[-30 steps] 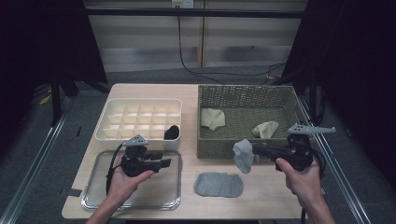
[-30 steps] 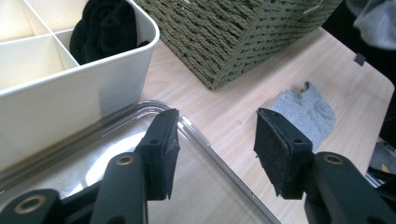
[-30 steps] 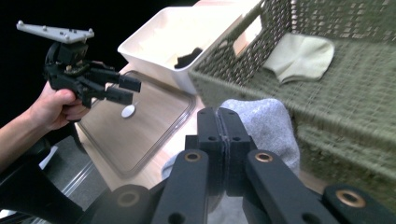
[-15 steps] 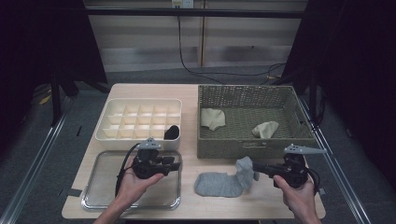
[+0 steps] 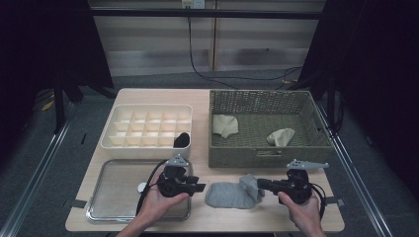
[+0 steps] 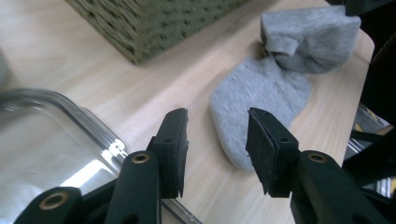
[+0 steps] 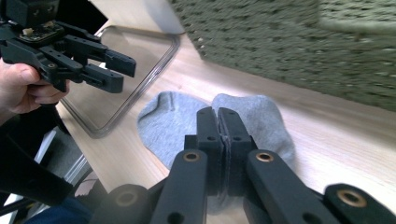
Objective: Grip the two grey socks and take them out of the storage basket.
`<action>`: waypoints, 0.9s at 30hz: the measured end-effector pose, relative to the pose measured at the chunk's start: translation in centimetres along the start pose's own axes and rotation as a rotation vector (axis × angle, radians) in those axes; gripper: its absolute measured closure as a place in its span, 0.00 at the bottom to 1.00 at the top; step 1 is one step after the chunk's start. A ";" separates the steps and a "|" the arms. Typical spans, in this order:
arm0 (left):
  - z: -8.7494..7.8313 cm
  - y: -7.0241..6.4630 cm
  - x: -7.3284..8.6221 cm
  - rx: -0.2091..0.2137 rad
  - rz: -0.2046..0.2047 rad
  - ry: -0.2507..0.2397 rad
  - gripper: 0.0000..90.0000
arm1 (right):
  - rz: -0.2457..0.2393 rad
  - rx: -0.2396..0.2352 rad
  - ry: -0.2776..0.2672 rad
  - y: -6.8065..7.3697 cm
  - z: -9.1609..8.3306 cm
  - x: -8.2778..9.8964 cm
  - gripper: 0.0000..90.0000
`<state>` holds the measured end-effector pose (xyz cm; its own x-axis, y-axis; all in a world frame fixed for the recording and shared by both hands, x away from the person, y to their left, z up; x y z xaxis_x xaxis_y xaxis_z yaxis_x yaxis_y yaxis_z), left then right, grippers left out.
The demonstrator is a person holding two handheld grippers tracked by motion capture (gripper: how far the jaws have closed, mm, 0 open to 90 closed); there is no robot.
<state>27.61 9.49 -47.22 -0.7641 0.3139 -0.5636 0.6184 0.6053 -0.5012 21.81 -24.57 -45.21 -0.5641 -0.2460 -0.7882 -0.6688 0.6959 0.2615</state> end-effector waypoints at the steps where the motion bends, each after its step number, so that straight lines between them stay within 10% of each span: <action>1: 0.2 -0.1 0.1 0.002 0.002 0.002 0.65 | 0.001 -0.008 0.004 0.2 0.2 0.0 0.98; 15: 1.6 -0.5 1.0 0.016 0.034 0.068 0.66 | -0.042 -0.077 0.087 1.9 3.4 0.6 0.88; 20: 1.9 -0.8 1.1 0.015 0.048 0.077 0.69 | -0.004 -0.034 0.028 0.6 1.4 0.6 0.85; 27: 2.1 -0.5 1.0 0.014 0.061 0.070 0.79 | 0.050 0.034 0.092 -1.9 1.3 2.5 0.71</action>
<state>26.93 7.97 -48.87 -0.7353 0.4007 -0.5466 0.6665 0.5735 -0.4763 22.27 -25.66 -48.40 -0.6399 -0.2700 -0.7195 -0.6226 0.7309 0.2794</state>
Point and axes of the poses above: each handheld gripper's, and its own axes: z roughly forward along the jaws, x roughly out of its underside, y roughly to its left, the point moved 1 cm from there along z, roughly forward along the jaws, and after that the axes turned 14 degrees about -z, right-handed, at the moved point
